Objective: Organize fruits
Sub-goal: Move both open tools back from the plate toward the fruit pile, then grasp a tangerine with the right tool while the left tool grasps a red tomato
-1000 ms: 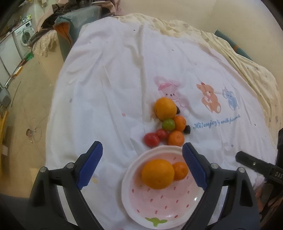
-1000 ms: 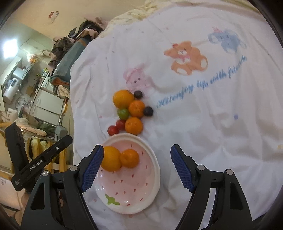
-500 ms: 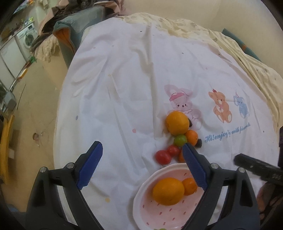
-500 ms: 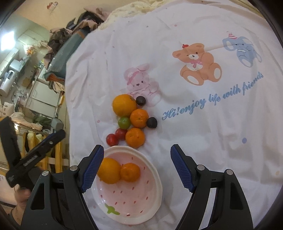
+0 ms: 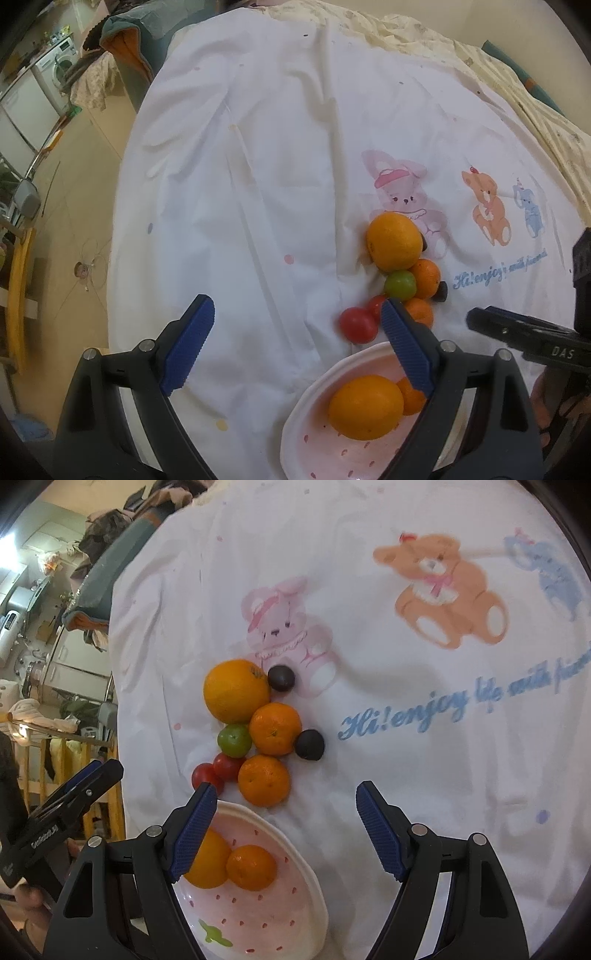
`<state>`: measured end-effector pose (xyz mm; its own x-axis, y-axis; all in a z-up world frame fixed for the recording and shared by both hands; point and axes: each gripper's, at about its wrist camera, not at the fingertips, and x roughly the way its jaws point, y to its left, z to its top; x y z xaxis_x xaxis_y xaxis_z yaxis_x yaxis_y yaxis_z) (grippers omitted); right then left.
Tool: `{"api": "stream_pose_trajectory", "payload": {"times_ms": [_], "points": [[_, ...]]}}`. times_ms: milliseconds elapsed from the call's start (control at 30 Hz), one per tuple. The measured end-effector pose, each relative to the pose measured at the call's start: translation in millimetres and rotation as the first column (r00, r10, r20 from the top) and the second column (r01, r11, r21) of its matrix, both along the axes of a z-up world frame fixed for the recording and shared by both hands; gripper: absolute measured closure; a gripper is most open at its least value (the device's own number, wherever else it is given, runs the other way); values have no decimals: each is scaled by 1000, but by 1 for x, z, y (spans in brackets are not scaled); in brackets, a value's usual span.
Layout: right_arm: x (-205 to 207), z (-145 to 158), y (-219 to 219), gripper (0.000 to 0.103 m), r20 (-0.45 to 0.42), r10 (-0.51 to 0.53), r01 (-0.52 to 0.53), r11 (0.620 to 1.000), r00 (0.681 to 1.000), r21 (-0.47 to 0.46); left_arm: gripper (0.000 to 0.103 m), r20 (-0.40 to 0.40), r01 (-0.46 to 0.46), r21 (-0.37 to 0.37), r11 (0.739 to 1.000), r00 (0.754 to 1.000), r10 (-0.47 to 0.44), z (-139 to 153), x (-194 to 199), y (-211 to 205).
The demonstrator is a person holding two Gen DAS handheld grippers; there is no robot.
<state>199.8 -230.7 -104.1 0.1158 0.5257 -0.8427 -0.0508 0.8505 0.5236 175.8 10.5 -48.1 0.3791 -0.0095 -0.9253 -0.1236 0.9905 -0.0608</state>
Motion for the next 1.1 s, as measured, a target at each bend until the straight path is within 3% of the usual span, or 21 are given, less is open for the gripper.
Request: {"api": "stream_pose_trajectory", "payload": {"times_ms": [100,267,433,633,700,900,1000,1100], "points": [[4,-15,11,23,-41,32,-31,999,999,6,13,-12,4,-23,1000,1000,-4,-2,1,1],[11,-26,29,36,-52,80,-81,997,995,-2,13,-30,-34,-105,994,999,32,-7,1,10],[17,-38,46,46,-61,116,-118,993,991,-26,13,-32,-47,-97,994,998,44,-8,2,11],[14,-39,61,48,-23,173,-174,981,985,-90,13,-36,-51,-95,994,998,47,-12,2,11],[13,-38,64,56,-11,185,-185,977,983,-103,13,-39,-49,-101,994,998,45,-12,3,11],[13,-32,57,57,2,166,-165,982,986,-94,13,-38,-40,-103,994,999,36,-15,1,12],[10,-25,45,57,8,141,-140,987,990,-73,13,-18,-57,-157,986,998,54,-14,0,18],[2,-12,31,57,27,115,-113,992,993,-57,13,-18,-63,-134,989,998,61,-13,0,18]]}}
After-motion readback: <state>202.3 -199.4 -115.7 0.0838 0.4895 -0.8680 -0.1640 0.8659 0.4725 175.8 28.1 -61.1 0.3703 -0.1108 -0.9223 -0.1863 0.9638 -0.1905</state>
